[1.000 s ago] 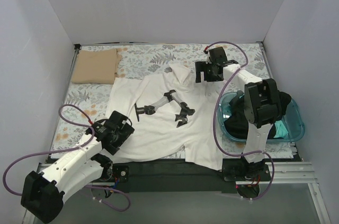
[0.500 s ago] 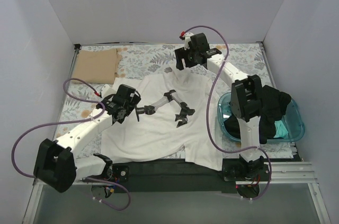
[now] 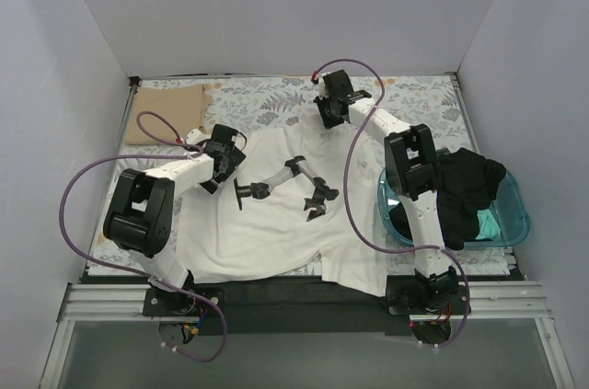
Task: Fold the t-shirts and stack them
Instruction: Flatten the tshirt out
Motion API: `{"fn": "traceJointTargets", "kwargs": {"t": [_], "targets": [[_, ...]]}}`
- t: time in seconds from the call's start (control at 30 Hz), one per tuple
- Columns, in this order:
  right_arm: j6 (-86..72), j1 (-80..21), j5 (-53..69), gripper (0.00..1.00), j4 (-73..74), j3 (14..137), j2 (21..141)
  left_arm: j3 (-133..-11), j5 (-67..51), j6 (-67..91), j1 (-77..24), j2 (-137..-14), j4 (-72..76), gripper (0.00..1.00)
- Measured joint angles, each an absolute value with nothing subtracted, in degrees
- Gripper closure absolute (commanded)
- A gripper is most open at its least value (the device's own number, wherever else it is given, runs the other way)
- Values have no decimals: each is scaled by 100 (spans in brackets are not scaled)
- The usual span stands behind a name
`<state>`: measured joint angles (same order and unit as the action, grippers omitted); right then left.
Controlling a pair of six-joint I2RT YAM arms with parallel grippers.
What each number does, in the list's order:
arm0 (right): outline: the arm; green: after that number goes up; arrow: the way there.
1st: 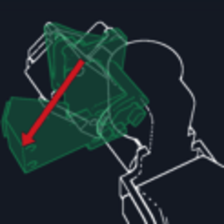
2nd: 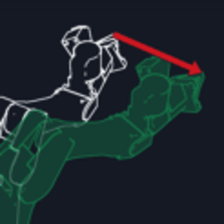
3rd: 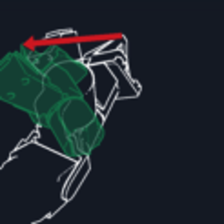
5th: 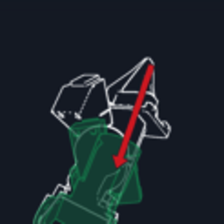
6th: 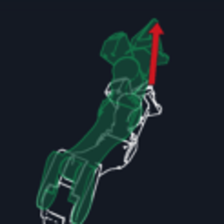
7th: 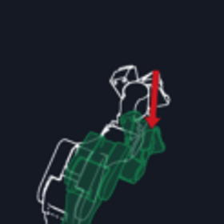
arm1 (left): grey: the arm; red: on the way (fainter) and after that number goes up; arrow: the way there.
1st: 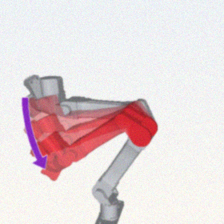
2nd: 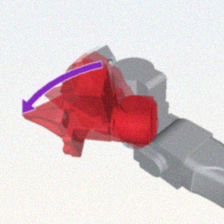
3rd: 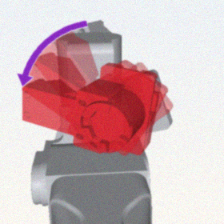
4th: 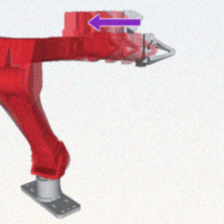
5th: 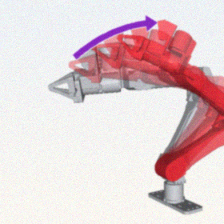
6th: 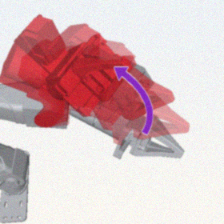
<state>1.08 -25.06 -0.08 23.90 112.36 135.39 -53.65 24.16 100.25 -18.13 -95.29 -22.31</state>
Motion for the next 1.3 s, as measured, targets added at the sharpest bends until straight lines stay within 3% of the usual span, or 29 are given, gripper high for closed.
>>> {"fn": "traceJointTargets", "kwargs": {"t": [0.23, 0.53, 0.57, 0.6, 0.63, 0.8, 0.97, 1.07, 1.3], "targets": [[215, -2517, -1197, 88, 2202, 11312, 13528, -5863, 2598, 9839, -1684, -10018, -2180, 2], [735, -2508, -2786, 70, 1326, 11316, 13299, -6316, 2895, 9662, -1619, -10466, -2123, 2], [814, -2504, -2829, 59, 1278, 11450, 13358, -6361, 2915, 9640, -1616, -10512, -2119, 2], [917, -2491, -2836, 21, 1173, 11625, 13445, -6416, 2941, 9620, -1610, -10560, -2121, 2], [985, -2486, -2823, 3, 1074, 11762, 13522, -6458, 2952, 9603, -1603, -10595, -2121, 2], [1201, -2467, -2657, 2, 904, 11535, 13454, -6534, 2958, 9559, -1575, -10650, -2128, 2], [847, -2414, -2117, 2, 980, 10060, 12543, -6534, 2963, 9537, -1573, -10648, -2134, 2], [338, -2274, -1385, 2, 1098, 9253, 11791, -6534, 2961, 9535, -1568, -10645, -2137, 2], [-956, -1369, 322, 2, 965, 9148, 11404, -6532, 2961, 9531, -1566, -10641, -2137, 2]]}}
